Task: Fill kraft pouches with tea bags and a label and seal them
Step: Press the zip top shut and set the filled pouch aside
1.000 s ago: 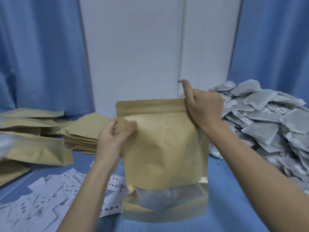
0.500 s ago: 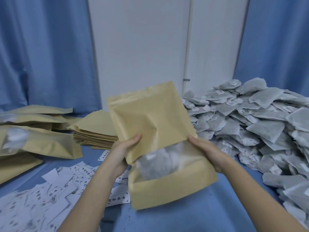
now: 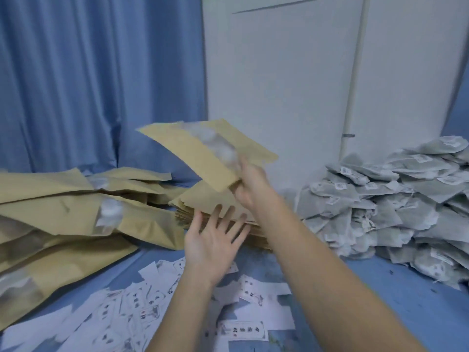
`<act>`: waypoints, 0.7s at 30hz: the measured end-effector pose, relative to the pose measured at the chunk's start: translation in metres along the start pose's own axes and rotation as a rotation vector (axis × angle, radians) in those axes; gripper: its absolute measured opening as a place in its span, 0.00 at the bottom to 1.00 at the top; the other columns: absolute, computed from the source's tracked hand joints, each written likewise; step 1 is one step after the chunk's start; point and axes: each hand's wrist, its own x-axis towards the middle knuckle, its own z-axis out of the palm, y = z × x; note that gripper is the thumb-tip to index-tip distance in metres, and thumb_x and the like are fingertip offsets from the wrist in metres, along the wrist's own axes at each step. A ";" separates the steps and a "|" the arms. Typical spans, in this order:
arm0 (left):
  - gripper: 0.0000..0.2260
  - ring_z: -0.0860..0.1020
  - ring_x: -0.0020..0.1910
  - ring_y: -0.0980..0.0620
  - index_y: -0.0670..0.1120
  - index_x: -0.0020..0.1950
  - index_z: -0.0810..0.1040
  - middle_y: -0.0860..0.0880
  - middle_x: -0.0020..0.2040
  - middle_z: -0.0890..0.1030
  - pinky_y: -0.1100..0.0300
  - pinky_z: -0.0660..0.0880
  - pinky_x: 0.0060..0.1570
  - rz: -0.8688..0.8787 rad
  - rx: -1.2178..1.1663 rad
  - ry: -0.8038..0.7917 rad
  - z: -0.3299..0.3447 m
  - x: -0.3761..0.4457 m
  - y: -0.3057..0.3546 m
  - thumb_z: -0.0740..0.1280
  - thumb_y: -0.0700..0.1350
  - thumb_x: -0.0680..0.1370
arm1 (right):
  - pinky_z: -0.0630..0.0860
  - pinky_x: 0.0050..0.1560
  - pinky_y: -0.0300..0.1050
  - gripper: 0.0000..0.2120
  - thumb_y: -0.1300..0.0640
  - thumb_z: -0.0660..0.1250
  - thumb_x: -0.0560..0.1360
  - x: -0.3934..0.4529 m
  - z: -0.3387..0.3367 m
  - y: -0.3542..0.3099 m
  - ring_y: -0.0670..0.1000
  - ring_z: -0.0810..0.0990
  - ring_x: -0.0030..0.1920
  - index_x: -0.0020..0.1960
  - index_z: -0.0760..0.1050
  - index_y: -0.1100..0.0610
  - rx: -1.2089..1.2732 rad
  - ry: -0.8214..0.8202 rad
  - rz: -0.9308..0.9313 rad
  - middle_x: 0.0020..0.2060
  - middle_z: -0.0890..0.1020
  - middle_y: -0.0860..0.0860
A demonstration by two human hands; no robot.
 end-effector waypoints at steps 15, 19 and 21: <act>0.23 0.69 0.67 0.38 0.47 0.74 0.61 0.42 0.73 0.65 0.46 0.67 0.65 0.097 0.158 0.421 -0.057 0.077 0.040 0.62 0.47 0.81 | 0.52 0.72 0.56 0.43 0.32 0.53 0.74 0.098 -0.058 0.114 0.56 0.54 0.74 0.76 0.45 0.59 -1.941 0.023 -0.277 0.75 0.56 0.55; 0.21 0.68 0.67 0.36 0.46 0.72 0.64 0.41 0.72 0.66 0.46 0.70 0.62 0.047 0.115 0.441 -0.063 0.079 0.018 0.63 0.45 0.80 | 0.56 0.70 0.53 0.41 0.35 0.56 0.75 0.087 -0.096 0.132 0.55 0.62 0.71 0.76 0.48 0.59 -2.138 0.040 -0.280 0.70 0.67 0.55; 0.18 0.69 0.67 0.37 0.46 0.68 0.66 0.40 0.70 0.67 0.49 0.70 0.61 0.036 0.146 0.438 -0.060 0.077 0.011 0.65 0.45 0.79 | 0.73 0.54 0.44 0.29 0.46 0.72 0.69 0.072 -0.101 0.131 0.52 0.79 0.51 0.65 0.71 0.56 -2.132 0.129 -0.670 0.49 0.82 0.53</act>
